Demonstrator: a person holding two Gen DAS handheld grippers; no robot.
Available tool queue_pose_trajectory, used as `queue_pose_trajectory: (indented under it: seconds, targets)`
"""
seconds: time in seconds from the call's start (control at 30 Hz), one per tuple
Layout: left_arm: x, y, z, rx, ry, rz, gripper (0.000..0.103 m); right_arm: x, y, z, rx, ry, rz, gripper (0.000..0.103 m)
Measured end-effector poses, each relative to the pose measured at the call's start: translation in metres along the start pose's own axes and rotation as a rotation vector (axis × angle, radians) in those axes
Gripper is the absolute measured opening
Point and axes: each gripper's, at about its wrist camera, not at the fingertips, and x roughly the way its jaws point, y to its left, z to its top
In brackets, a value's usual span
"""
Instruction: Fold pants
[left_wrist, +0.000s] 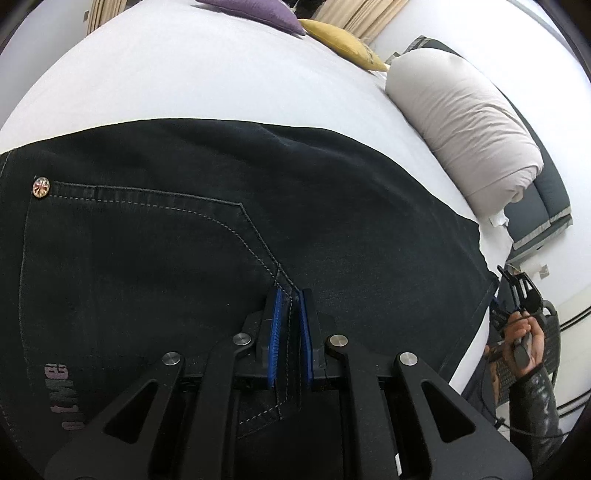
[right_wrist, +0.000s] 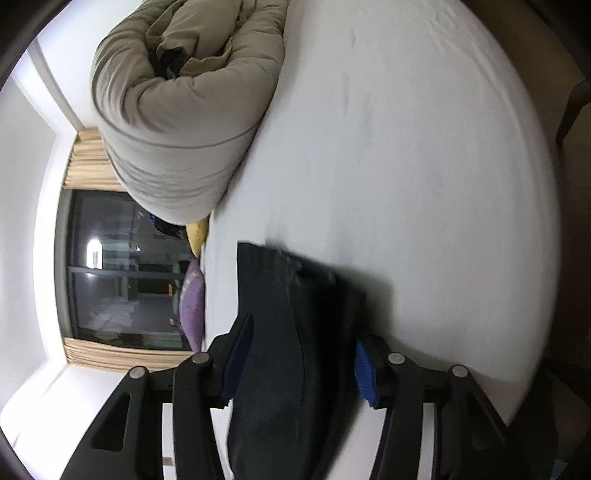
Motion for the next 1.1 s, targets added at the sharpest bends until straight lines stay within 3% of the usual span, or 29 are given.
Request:
queue_pose_trajectory:
  seconds: [0.17,0.33,0.5,0.6,0.7,0.77,0.8,0.83,0.9,0.93,0.97,1.1]
  targets:
    - [0.003,0.017,0.004,-0.032,-0.007,-0.031,0.010,0.018,0.006,0.010,-0.013,0.028,-0.013,0.015]
    - [-0.008,0.032,0.006,-0.030,-0.011,-0.033,0.010,0.005,0.011,0.003,-0.076,0.003,-0.054,0.012]
    - [-0.007,0.037,0.001,-0.039,-0.017,-0.040,0.010,0.013,0.081,-0.029,-0.323,0.005,-0.112,0.012]
    - [-0.010,0.039,0.003,-0.058,-0.021,-0.049,0.010,0.019,0.139,-0.084,-0.595,0.043,-0.128,0.012]
    - [-0.015,0.042,0.002,-0.071,-0.027,-0.055,0.010,0.036,0.186,-0.193,-0.998,0.140,-0.163,0.012]
    - [-0.021,0.042,0.003,-0.083,-0.033,-0.062,0.010,0.051,0.189,-0.258,-1.196,0.221,-0.181,0.012]
    - [-0.022,0.042,0.003,-0.089,-0.030,-0.070,0.013,0.065,0.182,-0.298,-1.307,0.270,-0.206,0.012]
    - [-0.024,0.041,0.004,-0.096,-0.028,-0.084,0.016,0.074,0.174,-0.315,-1.343,0.301,-0.222,0.012]
    - [-0.027,0.041,0.007,-0.118,-0.030,-0.120,0.044,0.098,0.150,-0.347,-1.387,0.349,-0.286,0.012]
    - [-0.028,0.041,0.009,-0.141,-0.039,-0.146,0.072,0.102,0.142,-0.350,-1.398,0.339,-0.313,0.012]
    - [-0.030,0.042,0.011,-0.167,-0.050,-0.171,0.081,0.104,0.138,-0.351,-1.401,0.320,-0.319,0.012]
    - [-0.018,0.030,0.027,-0.194,0.005,-0.225,0.084,0.097,0.143,-0.344,-1.422,0.291,-0.310,0.012]
